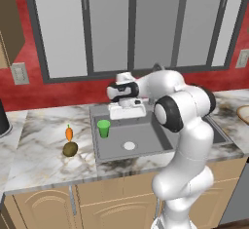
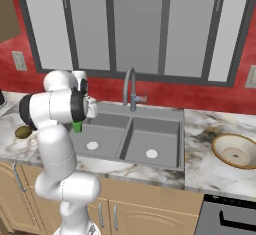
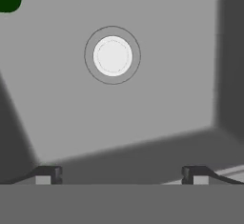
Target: Remove the potato and carrot from the sink. Then move the bowl and cup from the counter to the sink for washing.
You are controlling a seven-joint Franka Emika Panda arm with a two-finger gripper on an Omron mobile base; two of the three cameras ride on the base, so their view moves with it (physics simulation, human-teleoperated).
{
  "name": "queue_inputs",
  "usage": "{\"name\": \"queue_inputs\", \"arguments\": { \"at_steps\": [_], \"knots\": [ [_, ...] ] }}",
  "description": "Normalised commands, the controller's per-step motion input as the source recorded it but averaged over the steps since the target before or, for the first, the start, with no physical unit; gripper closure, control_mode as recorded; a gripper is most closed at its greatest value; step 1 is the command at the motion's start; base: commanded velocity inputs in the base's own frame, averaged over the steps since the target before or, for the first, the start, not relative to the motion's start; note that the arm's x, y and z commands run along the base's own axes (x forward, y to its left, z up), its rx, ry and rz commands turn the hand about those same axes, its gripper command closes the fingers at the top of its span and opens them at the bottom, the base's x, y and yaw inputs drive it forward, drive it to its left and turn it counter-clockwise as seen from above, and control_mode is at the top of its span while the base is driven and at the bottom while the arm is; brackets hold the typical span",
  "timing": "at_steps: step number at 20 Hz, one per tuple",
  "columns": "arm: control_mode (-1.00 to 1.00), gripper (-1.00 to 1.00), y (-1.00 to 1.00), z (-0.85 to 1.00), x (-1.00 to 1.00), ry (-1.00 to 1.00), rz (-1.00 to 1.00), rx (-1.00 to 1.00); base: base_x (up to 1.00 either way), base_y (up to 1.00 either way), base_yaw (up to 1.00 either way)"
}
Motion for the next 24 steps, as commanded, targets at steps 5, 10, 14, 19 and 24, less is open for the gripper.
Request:
{"name": "queue_inputs", "arguments": {
  "at_steps": [5, 10, 14, 19, 24],
  "knots": [
    [-1.0, -1.0, -0.35, 0.16, -0.53, 0.01, 0.07, 0.0, 0.0, 0.0, 0.0],
    [-1.0, -1.0, -0.35, 0.2, -0.51, 0.0, 0.08, 0.0, 0.0, 0.0, 0.0],
    [-1.0, -1.0, -0.38, 0.19, -0.53, 0.0, 0.1, 0.0, 0.0, 0.0, 0.0],
    [-1.0, -1.0, -0.4, 0.21, -0.48, 0.0, 0.09, 0.0, 0.0, 0.0, 0.0],
    [-1.0, -1.0, -0.39, 0.25, -0.35, 0.0, 0.04, 0.0, 0.0, 0.0, 0.0]
  ]
}}
